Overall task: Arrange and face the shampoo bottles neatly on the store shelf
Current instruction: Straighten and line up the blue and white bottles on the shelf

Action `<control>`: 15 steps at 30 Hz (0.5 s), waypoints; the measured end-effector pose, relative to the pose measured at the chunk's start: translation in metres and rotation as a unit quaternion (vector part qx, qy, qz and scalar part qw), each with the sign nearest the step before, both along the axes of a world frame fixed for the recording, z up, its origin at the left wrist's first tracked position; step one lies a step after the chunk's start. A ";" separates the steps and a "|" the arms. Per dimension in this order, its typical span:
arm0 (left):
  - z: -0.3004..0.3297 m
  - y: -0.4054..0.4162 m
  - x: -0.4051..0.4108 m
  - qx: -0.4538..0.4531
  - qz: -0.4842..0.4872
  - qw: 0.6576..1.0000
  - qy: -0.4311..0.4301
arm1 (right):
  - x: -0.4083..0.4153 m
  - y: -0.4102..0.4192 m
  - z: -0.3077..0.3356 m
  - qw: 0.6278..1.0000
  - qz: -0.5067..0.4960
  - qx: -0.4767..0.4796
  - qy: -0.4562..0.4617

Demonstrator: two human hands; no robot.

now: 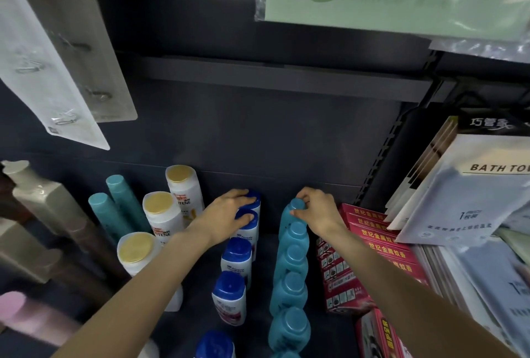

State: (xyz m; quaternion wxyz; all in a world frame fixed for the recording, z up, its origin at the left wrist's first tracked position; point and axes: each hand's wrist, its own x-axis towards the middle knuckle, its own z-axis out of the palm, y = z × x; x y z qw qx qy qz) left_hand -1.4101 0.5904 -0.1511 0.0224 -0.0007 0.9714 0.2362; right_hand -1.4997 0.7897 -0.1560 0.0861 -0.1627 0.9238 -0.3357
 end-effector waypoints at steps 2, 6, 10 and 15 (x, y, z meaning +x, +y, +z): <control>-0.001 0.000 0.000 0.002 0.003 1.000 0.005 | 0.000 0.002 -0.001 1.000 0.004 0.000 0.002; -0.003 0.002 0.003 0.008 0.013 1.000 0.009 | 0.001 0.008 0.002 1.000 0.030 -0.001 -0.001; 0.000 0.006 0.002 0.019 0.028 0.999 0.010 | 0.010 0.018 0.009 0.997 0.044 -0.005 0.060; 0.000 0.013 0.003 0.007 0.049 0.999 0.016 | 0.026 0.029 0.011 0.995 0.065 -0.027 0.075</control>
